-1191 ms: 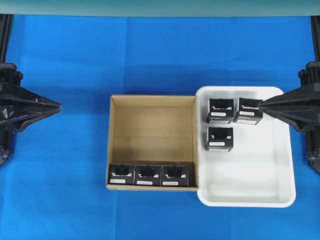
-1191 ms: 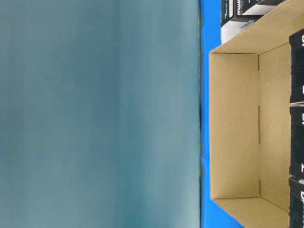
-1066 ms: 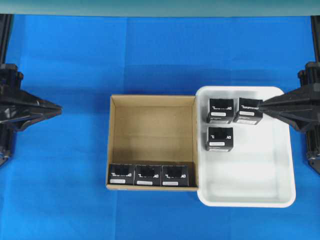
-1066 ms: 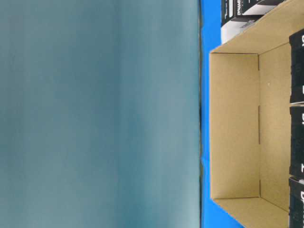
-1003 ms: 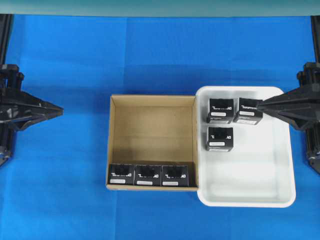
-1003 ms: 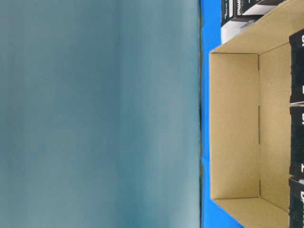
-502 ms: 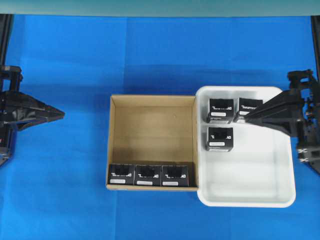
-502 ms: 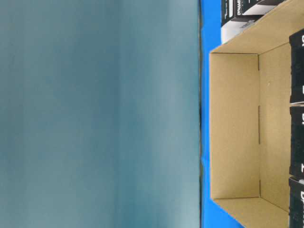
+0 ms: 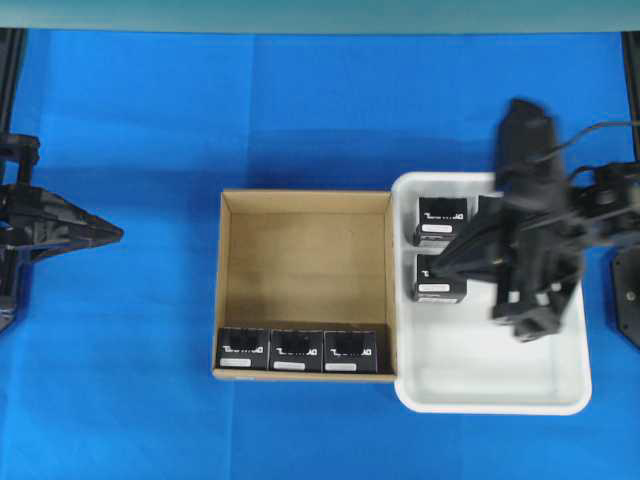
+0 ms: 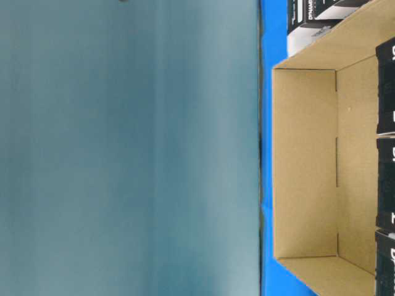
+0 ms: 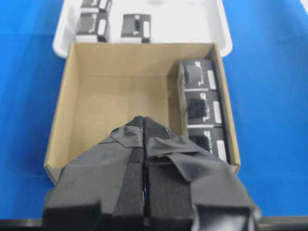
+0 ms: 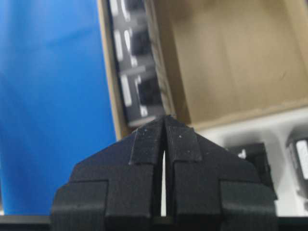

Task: Pick the box from inside the cardboard box.
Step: 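Swing the right gripper from the tray over the cardboard box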

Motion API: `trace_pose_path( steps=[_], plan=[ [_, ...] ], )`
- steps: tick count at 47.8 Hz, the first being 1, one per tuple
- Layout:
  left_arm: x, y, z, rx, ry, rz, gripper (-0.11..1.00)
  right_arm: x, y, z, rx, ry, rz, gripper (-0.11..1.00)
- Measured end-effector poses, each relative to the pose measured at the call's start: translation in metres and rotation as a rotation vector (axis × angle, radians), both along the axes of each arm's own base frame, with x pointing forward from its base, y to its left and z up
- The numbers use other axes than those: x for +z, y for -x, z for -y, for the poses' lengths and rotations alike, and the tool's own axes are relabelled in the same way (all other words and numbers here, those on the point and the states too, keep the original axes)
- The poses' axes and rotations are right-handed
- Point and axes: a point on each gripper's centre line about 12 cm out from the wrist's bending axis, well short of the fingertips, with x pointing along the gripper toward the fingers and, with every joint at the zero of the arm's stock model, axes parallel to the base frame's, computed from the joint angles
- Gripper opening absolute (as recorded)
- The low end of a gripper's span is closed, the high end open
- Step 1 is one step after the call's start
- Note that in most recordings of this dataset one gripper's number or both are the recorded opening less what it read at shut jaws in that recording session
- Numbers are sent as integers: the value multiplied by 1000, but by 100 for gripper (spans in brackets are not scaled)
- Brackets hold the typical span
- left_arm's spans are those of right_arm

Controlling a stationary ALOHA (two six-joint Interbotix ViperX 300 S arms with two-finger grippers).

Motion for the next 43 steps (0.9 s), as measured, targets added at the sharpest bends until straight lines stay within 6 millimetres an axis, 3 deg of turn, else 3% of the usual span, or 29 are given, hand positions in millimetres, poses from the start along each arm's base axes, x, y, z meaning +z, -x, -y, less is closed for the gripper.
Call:
trace_pose_path(
  steps=[21,43],
  plan=[
    [1,3,2,-9,0,-9,-7,-25,-60,-9,96,20,-413,1],
    [3,4,3,-18,0,2,-7,-65,-102,-21,247,73,-534,1]
  ],
)
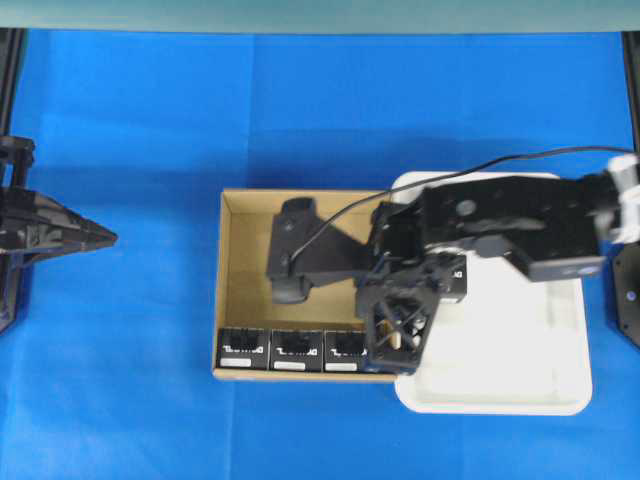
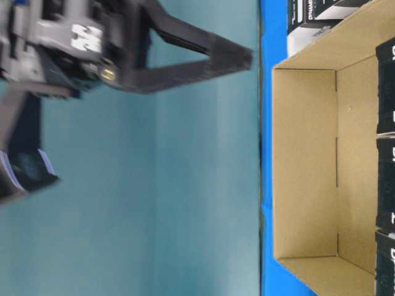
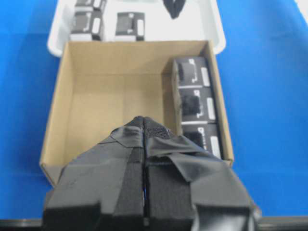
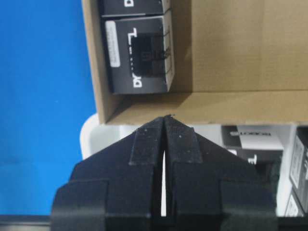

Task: Pick the box from inside the cardboard box.
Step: 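Swing the right gripper from the tray over the cardboard box, then lower the open right gripper onto the rightmost package in the box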

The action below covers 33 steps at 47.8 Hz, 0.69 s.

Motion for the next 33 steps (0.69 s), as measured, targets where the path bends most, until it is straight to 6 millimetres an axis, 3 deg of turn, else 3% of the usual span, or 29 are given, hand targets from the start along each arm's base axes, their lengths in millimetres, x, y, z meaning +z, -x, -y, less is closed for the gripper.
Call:
trace_pose_path(
  steps=[11,17,22,28,33],
  plan=[
    [-1,0,2,-9,0,-2,-7,-9,-8,-1,1,2,0,4],
    [0,1,2,-10,2,1,-7,-9,-12,-3,2,-12,34,12],
    [1,2,2,-10,2,8,-7,-8,-16,-5,11,-35,67,31],
    [2,2,2,-11,0,11,-7,-10,-18,-10,20,-76,74,69],
    [2,2,2,-10,2,12,-7,-13,-19,-11,13,-99,70,93]
  ],
)
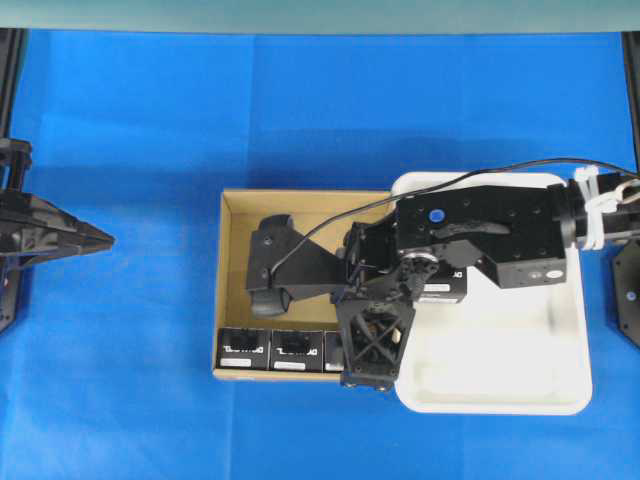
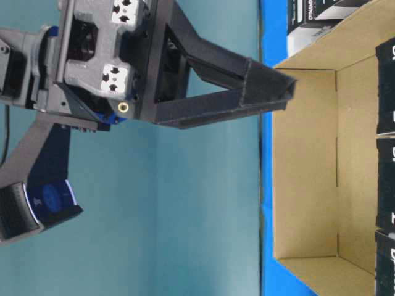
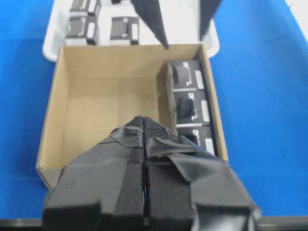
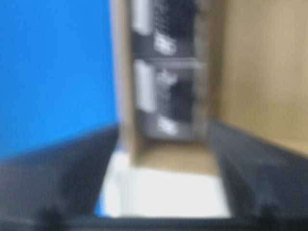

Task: Pick the box from inside the cardboard box.
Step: 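Lower the open right gripper onto the rightmost package in the box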

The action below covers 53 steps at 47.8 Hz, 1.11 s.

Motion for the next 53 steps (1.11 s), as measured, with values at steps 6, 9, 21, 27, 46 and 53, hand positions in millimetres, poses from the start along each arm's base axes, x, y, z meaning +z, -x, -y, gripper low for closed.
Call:
trace_pose_path(
  steps=[6,9,21,27,46,53],
  plan=[
    [1,1,0,0,2,3,-7,-3,-1,4,-24,-25,-9,99],
    [1,0,0,2,6,4,-7,-5,-1,9,-42,-47,-17,99],
    [2,1,0,5,18,10,-7,-28,1,22,-49,-118,-25,100],
    [2,1,0,5,17,10,-7,-41,0,19,-33,-130,-36,100],
    [2,1,0,5,20,10,-7,-69,-4,17,-19,-116,-55,100],
    [3,2,0,6,19,9,-7,-75,-4,18,-26,-110,-49,100]
  ],
)
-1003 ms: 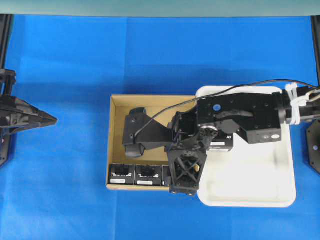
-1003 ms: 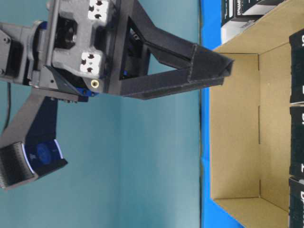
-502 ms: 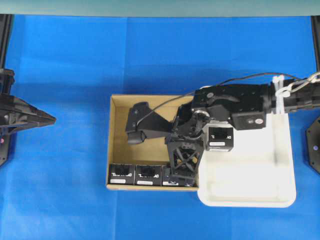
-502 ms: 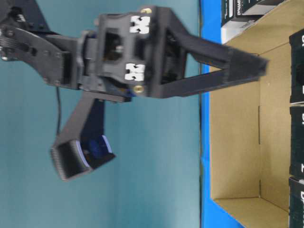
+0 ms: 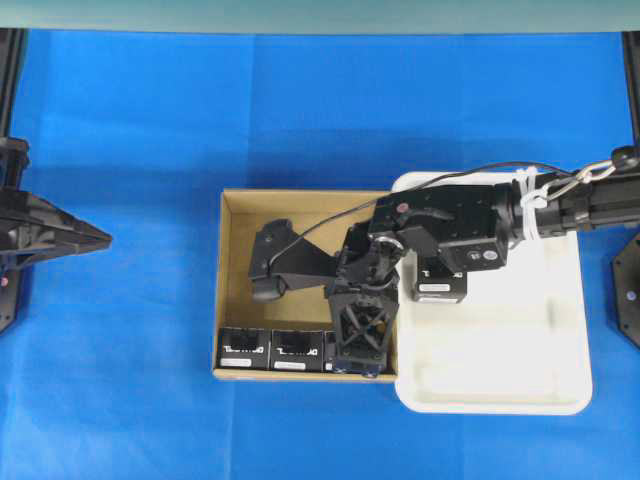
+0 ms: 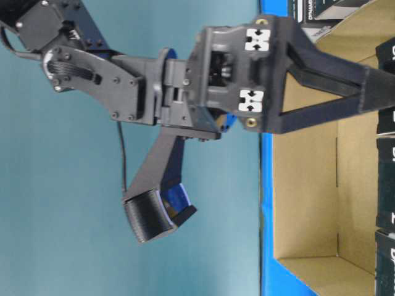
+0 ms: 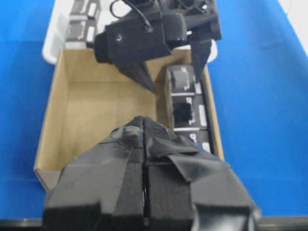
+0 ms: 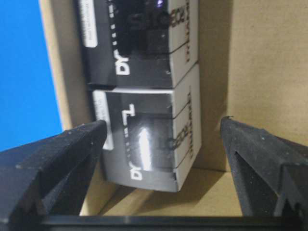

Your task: Pick the box from inside the cardboard box.

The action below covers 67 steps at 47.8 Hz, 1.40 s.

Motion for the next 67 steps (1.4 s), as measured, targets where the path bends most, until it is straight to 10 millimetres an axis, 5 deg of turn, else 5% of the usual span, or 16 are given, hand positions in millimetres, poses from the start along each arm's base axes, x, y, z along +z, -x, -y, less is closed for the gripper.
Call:
trace_pose_path(
  steps=[28,67],
  plan=[
    [-2,1,0,0,-1,-21,-7,-7,8,12,-39,6,-5,99],
    [-3,1,0,0,-1,-23,-7,-5,15,84,-133,66,-2,99]
  ],
)
